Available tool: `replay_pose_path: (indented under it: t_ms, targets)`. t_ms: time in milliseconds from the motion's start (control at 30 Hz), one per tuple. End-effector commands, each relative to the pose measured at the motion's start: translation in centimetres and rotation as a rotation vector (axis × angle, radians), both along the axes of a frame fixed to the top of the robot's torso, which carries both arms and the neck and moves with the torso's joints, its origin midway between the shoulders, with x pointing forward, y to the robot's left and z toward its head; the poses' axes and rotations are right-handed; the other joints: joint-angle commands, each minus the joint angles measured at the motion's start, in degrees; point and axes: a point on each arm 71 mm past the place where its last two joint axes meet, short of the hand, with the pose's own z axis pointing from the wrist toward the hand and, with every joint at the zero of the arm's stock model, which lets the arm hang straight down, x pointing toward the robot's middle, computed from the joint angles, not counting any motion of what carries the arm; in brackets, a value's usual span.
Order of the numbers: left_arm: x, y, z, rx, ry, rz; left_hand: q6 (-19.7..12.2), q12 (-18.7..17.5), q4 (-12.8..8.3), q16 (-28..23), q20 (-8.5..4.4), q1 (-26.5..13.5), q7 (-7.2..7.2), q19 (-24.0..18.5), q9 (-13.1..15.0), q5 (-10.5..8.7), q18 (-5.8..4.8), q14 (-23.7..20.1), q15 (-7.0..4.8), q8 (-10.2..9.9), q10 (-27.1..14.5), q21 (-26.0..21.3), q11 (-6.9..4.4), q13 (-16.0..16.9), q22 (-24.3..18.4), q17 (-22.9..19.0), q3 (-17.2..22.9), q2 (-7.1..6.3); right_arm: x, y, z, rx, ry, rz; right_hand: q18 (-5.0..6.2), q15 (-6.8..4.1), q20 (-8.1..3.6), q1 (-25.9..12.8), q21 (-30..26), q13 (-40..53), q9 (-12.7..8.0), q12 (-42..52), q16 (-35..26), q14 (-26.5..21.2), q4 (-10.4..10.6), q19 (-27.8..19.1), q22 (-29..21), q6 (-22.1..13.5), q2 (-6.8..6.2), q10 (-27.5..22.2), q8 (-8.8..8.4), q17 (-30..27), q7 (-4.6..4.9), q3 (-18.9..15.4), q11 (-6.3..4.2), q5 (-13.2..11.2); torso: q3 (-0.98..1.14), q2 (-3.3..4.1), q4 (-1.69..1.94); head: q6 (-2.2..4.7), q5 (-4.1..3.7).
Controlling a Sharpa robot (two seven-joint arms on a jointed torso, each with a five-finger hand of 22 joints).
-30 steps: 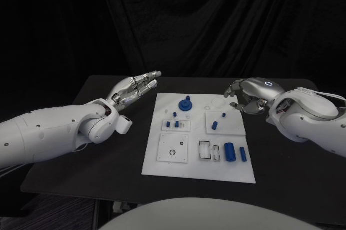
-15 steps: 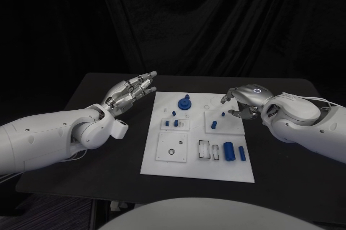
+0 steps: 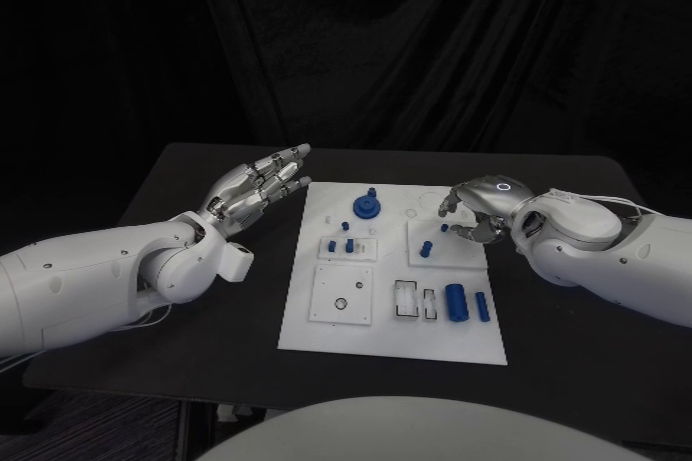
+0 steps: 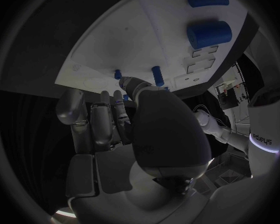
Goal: Assemble the parts on the task board
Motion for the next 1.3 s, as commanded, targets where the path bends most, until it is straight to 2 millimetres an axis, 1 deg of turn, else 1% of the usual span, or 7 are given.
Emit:
replay_pose_path:
  t_ms: [33, 200, 367, 667, 767, 1000, 1300]
  targets:
    - [-0.1, -0.1, 0.6, -0.070, -0.069, -0.004, -0.42, 0.21, -0.12, 0.07, 0.54, 0.69, -0.20, 0.05, -0.08, 0.38, 0.34, 0.02, 0.52, -0.31, 0.14, 0.12, 0.50, 0.05, -0.11, 0.10, -0.42, 0.03, 0.0, 0.1, -0.4, 0.000, 0.015, -0.005, 0.53, 0.09, 0.00, -0.68, 0.01, -0.36, 0.11, -0.33, 0.08, 0.29, -0.02, 0.45, 7.26, 0.45, 0.18, 0.57, -0.09, -0.31, 0.05, 0.41, -0.06, -0.52, -0.06, -0.03, -0.12, -0.01, 0.00]
    - [-0.1, 0.0, 0.6, -0.067, -0.064, -0.005, -0.65, 0.38, -0.32, 0.27, 1.27, 1.80, -0.24, 0.45, -0.14, 1.16, 0.51, 0.60, 1.26, -0.33, 0.18, 0.28, 0.77, 0.06, 0.21, 0.28, -0.44, 0.16, 0.0, 0.4, -1.2, 0.008, 0.016, 0.005, 0.57, 0.09, -0.04, -0.82, -0.32, -1.24, 0.24, -0.24, -0.09, 0.16, -0.19, 0.36, 7.16, 1.11, 0.42, 2.06, -0.09, -0.78, 0.06, 0.73, -0.26, -0.84, -0.02, 0.01, -0.09, -0.01, 0.01]
    - [-0.1, 0.0, 0.5, -0.064, -0.056, -0.008, -0.79, 0.52, -0.49, 0.48, 1.82, 2.58, -0.19, 0.87, -0.16, 1.92, 0.48, 1.18, 1.90, -0.33, 0.21, 0.44, 0.95, 0.07, 0.58, 0.44, -0.46, 0.28, 0.0, 0.7, -2.0, 0.012, 0.020, 0.013, 0.59, 0.10, -0.06, -0.70, -0.46, -1.98, 0.42, -0.21, -0.14, 0.14, -0.51, 0.38, 7.13, 1.86, 0.65, 3.33, 0.01, -1.06, 0.08, 1.26, -0.39, -0.36, -0.12, -0.07, -0.08, -0.01, 0.20]
    - [-0.1, 0.1, 0.4, -0.063, -0.051, -0.009, 0.12, 1.21, -0.69, 0.81, 2.40, 3.70, 0.15, 1.68, -0.03, 3.14, 0.47, 2.04, 2.51, -0.17, 0.68, 0.78, 1.48, 0.17, 1.35, 0.64, -0.41, 0.51, 0.0, 1.1, -3.1, 0.013, 0.029, 0.025, 0.68, 0.13, -0.09, -0.16, -0.91, -3.47, 1.01, -0.58, -0.42, -0.20, -1.54, 0.15, 7.07, 3.64, 1.53, 5.02, 0.48, -1.84, 0.27, 2.75, -0.47, 1.66, -0.12, -0.14, -0.13, -0.01, -0.01]
    - [-0.1, 0.1, 0.3, -0.063, -0.049, -0.011, 0.32, 1.39, -0.76, 0.89, 2.55, 4.06, 0.32, 1.89, -0.01, 3.55, 0.44, 2.22, 2.70, -0.15, 0.81, 0.86, 1.73, 0.19, 1.43, 0.67, -0.39, 0.58, 0.0, 1.2, -3.3, 0.020, 0.023, 0.032, 0.70, -0.16, -0.28, 0.52, -0.71, -4.12, 1.77, -0.48, -0.40, -0.21, -2.62, 0.22, 7.14, 5.19, 2.33, 6.59, 1.26, -2.01, 0.48, 3.53, -0.80, 2.44, -0.06, -0.12, -0.07, -0.01, -0.12]
    - [-0.1, 0.1, 0.2, -0.065, -0.046, -0.014, 1.41, 2.23, -0.97, 1.30, 2.87, 5.13, 0.83, 2.97, 0.13, 4.83, 0.34, 3.13, 3.18, 0.00, 1.49, 1.33, 2.25, 0.30, 2.51, 0.85, -0.27, 0.78, 0.1, 1.3, -3.3, 0.032, 0.009, 0.035, 0.86, -0.87, -1.05, 2.53, -0.99, -4.98, 3.82, 0.12, -1.40, -1.10, -5.76, -0.44, 7.03, 7.41, 3.79, 10.04, 2.67, -3.72, 1.45, 4.42, -1.60, 2.49, -0.12, -0.08, -0.10, -0.01, -0.21]
    - [-0.2, 0.1, 0.0, -0.061, -0.039, -0.013, 1.77, 2.48, -1.35, 1.55, 2.95, 6.11, 1.14, 3.63, 0.17, 6.29, 0.16, 3.63, 3.43, 0.00, 1.72, 1.59, 2.49, 0.32, 2.80, 0.93, -0.19, 0.72, 0.1, 1.2, -3.4, 0.031, 0.008, 0.027, 0.81, -1.10, -1.35, 2.47, -0.27, -5.65, 5.44, 0.18, -1.56, -1.12, -7.23, -0.67, 7.05, 8.75, 3.87, 11.79, 3.43, -4.15, 2.24, 3.96, -1.91, 1.47, -0.10, -0.07, -0.12, -0.01, -0.15]
